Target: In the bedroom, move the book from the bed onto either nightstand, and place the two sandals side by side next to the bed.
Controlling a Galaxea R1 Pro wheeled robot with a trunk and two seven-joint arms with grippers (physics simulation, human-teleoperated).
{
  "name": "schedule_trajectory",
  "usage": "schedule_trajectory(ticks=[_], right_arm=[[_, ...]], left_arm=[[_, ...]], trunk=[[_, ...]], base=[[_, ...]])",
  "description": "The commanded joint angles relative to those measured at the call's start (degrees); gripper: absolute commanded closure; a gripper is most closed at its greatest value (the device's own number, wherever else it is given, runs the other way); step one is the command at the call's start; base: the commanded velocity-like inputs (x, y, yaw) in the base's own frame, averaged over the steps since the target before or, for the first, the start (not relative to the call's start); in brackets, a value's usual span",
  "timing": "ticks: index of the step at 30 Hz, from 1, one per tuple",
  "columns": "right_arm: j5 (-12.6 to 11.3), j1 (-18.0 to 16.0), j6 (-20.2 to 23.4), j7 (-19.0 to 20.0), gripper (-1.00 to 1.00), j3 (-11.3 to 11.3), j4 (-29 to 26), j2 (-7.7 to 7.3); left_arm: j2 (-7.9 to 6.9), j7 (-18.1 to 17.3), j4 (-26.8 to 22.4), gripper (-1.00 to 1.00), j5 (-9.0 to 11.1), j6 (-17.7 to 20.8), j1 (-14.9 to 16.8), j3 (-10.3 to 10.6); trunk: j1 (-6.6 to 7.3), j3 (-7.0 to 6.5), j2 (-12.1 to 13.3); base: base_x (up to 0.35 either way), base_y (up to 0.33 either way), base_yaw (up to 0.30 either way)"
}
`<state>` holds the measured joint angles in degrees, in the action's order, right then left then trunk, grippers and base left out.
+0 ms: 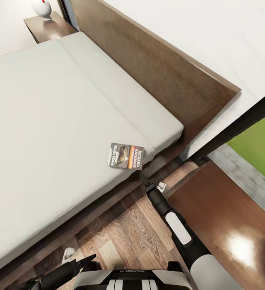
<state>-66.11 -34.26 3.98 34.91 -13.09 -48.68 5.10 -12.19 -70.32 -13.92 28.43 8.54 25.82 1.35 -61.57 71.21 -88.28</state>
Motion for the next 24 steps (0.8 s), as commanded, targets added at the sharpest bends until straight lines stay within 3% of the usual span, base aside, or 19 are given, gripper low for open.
schedule_trajectory(ticks=[1,24], right_arm=[[-0.6,0.0,0.4,0.2,-1.00,0.0,0.0,0.00],[-0.6,0.0,0.5,0.2,-1.00,0.0,0.0,0.00]], left_arm=[[-0.02,-0.2,0.0,-1.00,0.3,0.6,0.0,0.1],[0.03,-0.2,0.0,-1.00,0.3,0.6,0.0,0.2]], trunk=[[-0.02,0.02,0.0],[-0.02,0.02,0.0]], base=[[0.114,0.016,0.000],[0.052,0.001,0.000]])
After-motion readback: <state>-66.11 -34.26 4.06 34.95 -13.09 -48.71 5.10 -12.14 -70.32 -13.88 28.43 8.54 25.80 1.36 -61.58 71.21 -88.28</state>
